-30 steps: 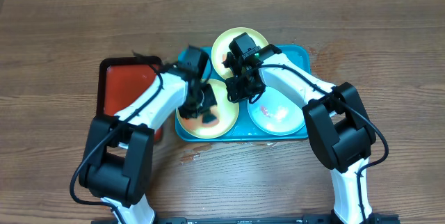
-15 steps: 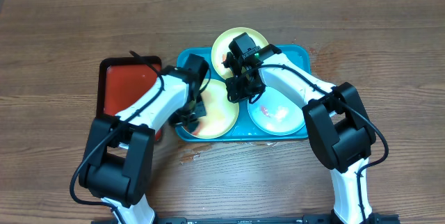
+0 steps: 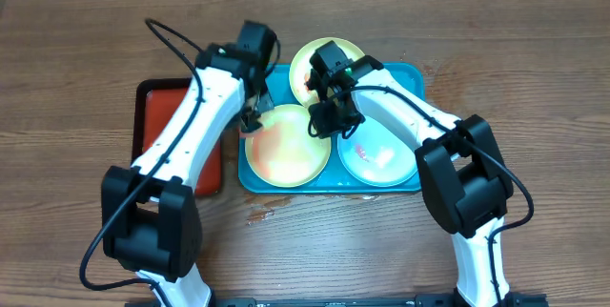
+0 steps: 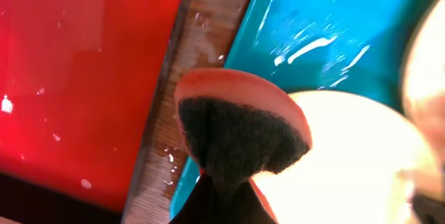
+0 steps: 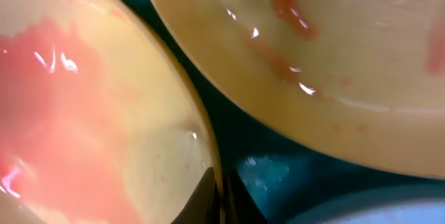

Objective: Clean dirty plates on tray and stack at the side

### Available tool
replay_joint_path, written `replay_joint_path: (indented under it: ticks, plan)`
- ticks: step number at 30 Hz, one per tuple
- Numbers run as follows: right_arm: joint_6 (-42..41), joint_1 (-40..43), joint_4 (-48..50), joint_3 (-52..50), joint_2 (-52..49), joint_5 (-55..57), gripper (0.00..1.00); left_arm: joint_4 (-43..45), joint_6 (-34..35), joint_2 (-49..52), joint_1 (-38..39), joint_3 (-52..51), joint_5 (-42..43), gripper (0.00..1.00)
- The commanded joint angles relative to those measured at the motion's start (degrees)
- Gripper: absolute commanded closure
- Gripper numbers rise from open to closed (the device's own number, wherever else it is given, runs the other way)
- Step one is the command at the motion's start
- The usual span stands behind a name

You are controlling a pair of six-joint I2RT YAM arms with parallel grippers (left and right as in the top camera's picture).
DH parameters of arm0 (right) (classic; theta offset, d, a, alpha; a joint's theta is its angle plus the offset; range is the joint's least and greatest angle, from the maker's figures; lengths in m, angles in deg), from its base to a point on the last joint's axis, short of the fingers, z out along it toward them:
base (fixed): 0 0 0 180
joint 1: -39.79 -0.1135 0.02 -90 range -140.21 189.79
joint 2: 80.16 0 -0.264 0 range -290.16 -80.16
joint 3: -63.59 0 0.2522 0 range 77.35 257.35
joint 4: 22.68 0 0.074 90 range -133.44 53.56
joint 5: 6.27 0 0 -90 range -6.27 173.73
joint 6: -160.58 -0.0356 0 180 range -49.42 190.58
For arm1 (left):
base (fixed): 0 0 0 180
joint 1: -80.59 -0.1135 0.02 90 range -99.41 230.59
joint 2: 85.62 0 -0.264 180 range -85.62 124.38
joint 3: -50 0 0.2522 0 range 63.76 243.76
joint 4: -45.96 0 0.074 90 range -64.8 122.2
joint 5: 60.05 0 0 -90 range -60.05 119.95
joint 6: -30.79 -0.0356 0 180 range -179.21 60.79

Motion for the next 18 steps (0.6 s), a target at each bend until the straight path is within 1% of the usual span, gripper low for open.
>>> replay_joint_path:
  ticks: [1,5,9,13,18]
  plan:
    - [-0.26,-3.41,-3.21,5.16,3.69,12.63,0.96,-1.29,-0.44,-0.28,-4.57,4.04,4.70,0.96]
    - [-1.62,-7.91,-9.22,10.99,4.42,26.95,0.96,-2.64,-0.46,-0.26,-11.61,4.46,9.46,0.96]
    - [-3.23,-12.04,-15.37,17.46,4.42,39.98,0.96,-5.46,-0.50,-0.26,-18.73,4.46,10.86,0.96]
    - [-3.21,-15.34,-20.06,22.84,4.42,49.42,0.96,-7.48,-1.14,-0.26,-24.68,4.46,11.13,0.96]
    - [-2.93,-19.12,-22.12,27.80,4.44,59.74,0.96,-8.22,-1.11,-0.26,-28.92,4.46,11.21,0.96]
